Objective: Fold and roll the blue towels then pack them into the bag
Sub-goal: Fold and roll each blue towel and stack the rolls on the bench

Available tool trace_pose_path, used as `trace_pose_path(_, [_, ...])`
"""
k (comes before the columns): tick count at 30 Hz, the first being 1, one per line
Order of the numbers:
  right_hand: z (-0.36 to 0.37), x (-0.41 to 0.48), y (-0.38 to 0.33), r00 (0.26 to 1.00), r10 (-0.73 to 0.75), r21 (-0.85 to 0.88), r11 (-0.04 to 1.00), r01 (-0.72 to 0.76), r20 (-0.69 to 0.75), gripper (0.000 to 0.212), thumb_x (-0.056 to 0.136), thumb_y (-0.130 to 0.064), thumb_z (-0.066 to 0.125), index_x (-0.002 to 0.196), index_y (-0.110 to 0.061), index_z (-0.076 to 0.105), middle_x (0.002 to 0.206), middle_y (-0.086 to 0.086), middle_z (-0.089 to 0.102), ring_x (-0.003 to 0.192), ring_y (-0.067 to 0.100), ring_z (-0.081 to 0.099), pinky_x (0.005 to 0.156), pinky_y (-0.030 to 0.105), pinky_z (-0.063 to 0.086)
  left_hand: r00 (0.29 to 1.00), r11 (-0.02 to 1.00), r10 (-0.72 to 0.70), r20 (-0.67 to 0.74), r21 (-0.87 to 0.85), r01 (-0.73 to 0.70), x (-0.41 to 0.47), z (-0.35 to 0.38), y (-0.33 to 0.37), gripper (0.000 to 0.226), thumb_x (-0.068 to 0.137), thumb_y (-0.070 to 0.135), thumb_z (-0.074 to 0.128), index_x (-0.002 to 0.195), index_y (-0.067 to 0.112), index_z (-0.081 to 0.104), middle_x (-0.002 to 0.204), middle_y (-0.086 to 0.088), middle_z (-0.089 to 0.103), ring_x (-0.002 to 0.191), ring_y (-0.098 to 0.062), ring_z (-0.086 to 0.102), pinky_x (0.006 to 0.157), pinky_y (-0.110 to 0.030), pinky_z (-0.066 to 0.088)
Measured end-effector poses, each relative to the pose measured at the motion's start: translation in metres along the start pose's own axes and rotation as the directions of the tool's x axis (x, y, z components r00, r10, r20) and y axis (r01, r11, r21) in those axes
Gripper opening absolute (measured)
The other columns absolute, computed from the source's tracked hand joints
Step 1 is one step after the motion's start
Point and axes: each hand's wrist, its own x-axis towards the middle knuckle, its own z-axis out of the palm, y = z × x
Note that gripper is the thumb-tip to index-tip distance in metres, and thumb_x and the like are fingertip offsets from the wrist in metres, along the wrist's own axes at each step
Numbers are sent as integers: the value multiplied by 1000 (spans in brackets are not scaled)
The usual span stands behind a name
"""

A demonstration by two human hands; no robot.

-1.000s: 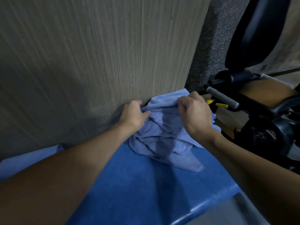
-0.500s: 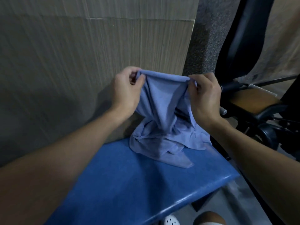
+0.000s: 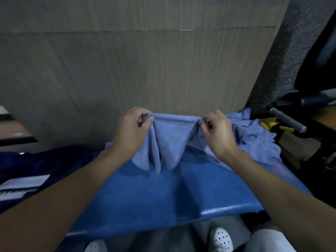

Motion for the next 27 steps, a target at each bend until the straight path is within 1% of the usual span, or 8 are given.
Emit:
trace_pose_path(3, [28, -17, -15, 987, -48, 58, 998, 39, 153, 12, 85, -1, 61, 89, -8, 69, 82, -1, 48, 70, 12, 46, 70, 18, 32, 999, 998, 3, 38, 68, -5, -27, -36, -23, 10, 90, 6, 67, 90, 16, 69, 83, 2, 66, 77, -9, 59, 75, -19, 46])
trace_pose_path(7, [59, -54, -11, 920, -71, 48, 997, 57, 385, 13, 85, -1, 62, 86, -11, 70, 83, 3, 52, 74, 16, 51, 74, 34, 45, 970, 987, -57, 238, 158, 19, -73, -59, -54, 16, 85, 8, 73, 82, 23, 67, 76, 10, 65, 69, 3, 58, 67, -10, 43])
trace_pose_path(12, [64, -104, 7, 782, 55, -56, 998, -26, 621, 21, 82, -11, 58, 87, -28, 69, 95, 2, 55, 88, 29, 60, 81, 49, 50, 829, 950, -272, 488, 274, 150, -120, -54, -92, 35, 90, 32, 68, 62, 14, 59, 57, -3, 58, 52, -11, 52, 58, -37, 45])
trace_pose_path(16, [61, -133, 18, 729, 176, -115, 984, -133, 661, 31, 72, -19, 56, 94, -37, 67, 95, 0, 58, 94, 28, 63, 84, 45, 51, 835, 923, -342, 431, 320, 213, -133, -39, -117, 17, 90, 16, 67, 76, 7, 67, 73, -3, 63, 70, -18, 59, 68, -33, 47])
trace_pose_path(19, [62, -148, 27, 729, 279, -99, 955, -280, 625, 33, 78, 2, 60, 104, -14, 71, 96, 13, 62, 91, 32, 62, 87, 44, 50, 820, 885, -416, 393, 380, 267, -141, -22, -130, 20, 86, 17, 69, 71, 10, 60, 79, -6, 57, 76, -24, 58, 71, -35, 47])
trace_pose_path(22, [65, -157, 28, 694, 424, -113, 887, -448, 582, 29, 90, -3, 56, 118, -5, 60, 103, 20, 65, 97, 36, 61, 90, 45, 48, 783, 836, -497, 375, 450, 315, -149, -7, -135, 41, 81, 31, 72, 58, 18, 42, 64, -1, 48, 67, -28, 57, 63, -41, 49])
trace_pose_path(24, [68, -161, 27, 674, 480, -117, 852, -510, 562, 25, 94, -15, 57, 117, -4, 56, 100, 16, 64, 95, 34, 60, 86, 40, 48, 759, 791, -551, 348, 509, 340, -153, 0, -134, 44, 80, 40, 72, 58, 17, 42, 60, -1, 52, 69, -29, 61, 63, -39, 50])
trace_pose_path(27, [72, -161, 25, 620, 533, -149, 814, -562, 576, 21, 91, -19, 63, 101, -3, 54, 85, 8, 59, 82, 25, 55, 67, 29, 35, 732, 708, -605, 313, 633, 314, -155, 3, -132, 40, 83, 43, 68, 69, 11, 49, 81, -11, 66, 83, -32, 64, 72, -39, 51])
